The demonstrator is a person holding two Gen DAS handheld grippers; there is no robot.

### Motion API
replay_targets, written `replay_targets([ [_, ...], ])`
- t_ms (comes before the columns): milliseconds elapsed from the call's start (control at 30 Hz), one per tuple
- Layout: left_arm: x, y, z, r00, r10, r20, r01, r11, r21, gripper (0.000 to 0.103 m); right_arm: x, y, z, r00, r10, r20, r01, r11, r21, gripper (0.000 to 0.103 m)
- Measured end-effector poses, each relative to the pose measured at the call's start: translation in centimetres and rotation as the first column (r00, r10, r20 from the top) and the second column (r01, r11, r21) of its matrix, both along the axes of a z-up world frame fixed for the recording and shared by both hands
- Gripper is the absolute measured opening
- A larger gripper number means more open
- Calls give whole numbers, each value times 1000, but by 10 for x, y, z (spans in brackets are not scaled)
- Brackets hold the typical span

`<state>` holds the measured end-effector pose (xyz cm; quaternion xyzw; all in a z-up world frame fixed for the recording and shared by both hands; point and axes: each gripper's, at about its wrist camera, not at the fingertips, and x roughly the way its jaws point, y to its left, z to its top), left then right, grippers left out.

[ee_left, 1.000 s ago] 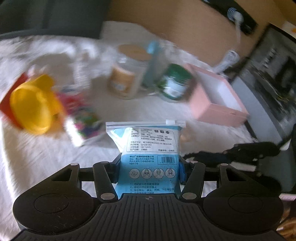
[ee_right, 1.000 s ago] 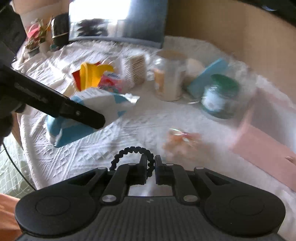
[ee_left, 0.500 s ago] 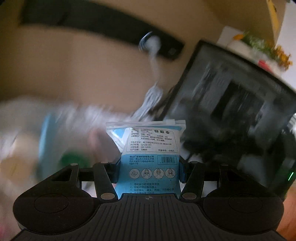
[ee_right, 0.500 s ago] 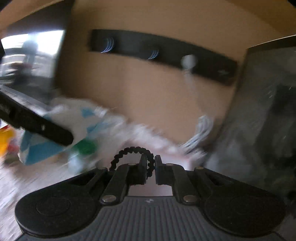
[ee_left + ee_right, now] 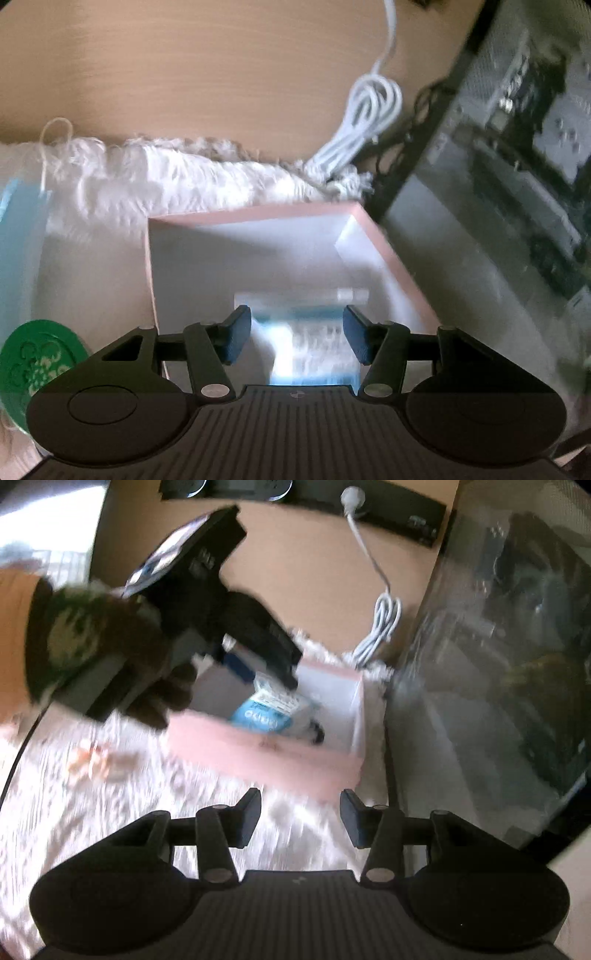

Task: Organize soft objects
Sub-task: 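Carry the bag into the pink box with left while right drops the bracelet in, then withdraw both open grippers from the box toward the yellow funnel and tissue pack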

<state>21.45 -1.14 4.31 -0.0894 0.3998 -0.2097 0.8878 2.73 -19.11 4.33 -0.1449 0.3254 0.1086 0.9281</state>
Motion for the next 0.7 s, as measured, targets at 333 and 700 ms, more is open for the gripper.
replay_targets([
  [333, -114, 77, 43, 972, 118, 206, -111, 993, -45, 60, 6, 24, -1, 999, 33, -8, -32, 994, 106, 51],
  [700, -255, 210, 20, 811, 544, 216, -565, 824, 47, 60, 17, 102, -8, 977, 204, -68, -194, 972, 132, 52],
])
